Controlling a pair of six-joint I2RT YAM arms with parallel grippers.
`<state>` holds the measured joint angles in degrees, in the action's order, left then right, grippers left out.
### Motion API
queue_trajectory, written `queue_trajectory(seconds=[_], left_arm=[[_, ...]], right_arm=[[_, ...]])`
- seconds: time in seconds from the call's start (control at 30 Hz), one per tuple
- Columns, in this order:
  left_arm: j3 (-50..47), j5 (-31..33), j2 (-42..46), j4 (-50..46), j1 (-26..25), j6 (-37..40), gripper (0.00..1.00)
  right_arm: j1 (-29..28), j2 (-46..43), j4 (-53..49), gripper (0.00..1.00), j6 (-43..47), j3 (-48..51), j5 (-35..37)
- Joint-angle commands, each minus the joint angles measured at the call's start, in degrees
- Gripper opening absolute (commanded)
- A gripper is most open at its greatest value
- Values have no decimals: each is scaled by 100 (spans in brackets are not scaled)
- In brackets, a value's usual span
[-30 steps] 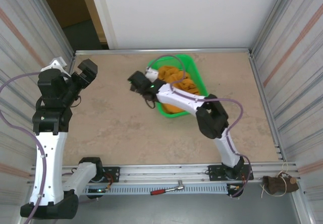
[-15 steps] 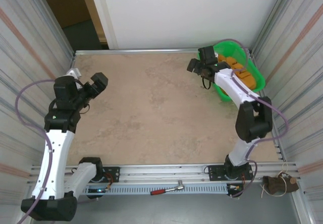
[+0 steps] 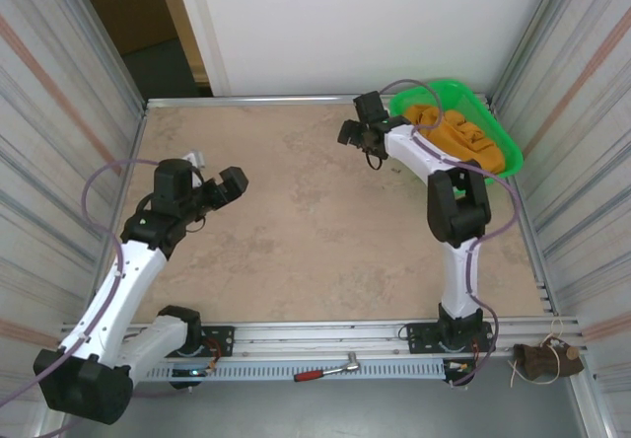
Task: Fold the inside-out t-shirt
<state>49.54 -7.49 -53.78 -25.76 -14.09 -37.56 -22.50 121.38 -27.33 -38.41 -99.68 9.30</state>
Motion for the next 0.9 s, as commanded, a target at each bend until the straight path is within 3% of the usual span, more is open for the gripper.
queue_trajectory(seconds=[0.0,0.53,0.87], left_arm=[[-69,58,-69,325,-68,-83,99],[-102,63,-127,-55,-85,90,99],[-372,150,55,-91,-85,-6,99]], right_arm=[[127,394,-297,92,-384,-705,901],[941,2043,-879,94,-290,-3151,1355],[1464,2227,-888,94,-442,-3409,1284]])
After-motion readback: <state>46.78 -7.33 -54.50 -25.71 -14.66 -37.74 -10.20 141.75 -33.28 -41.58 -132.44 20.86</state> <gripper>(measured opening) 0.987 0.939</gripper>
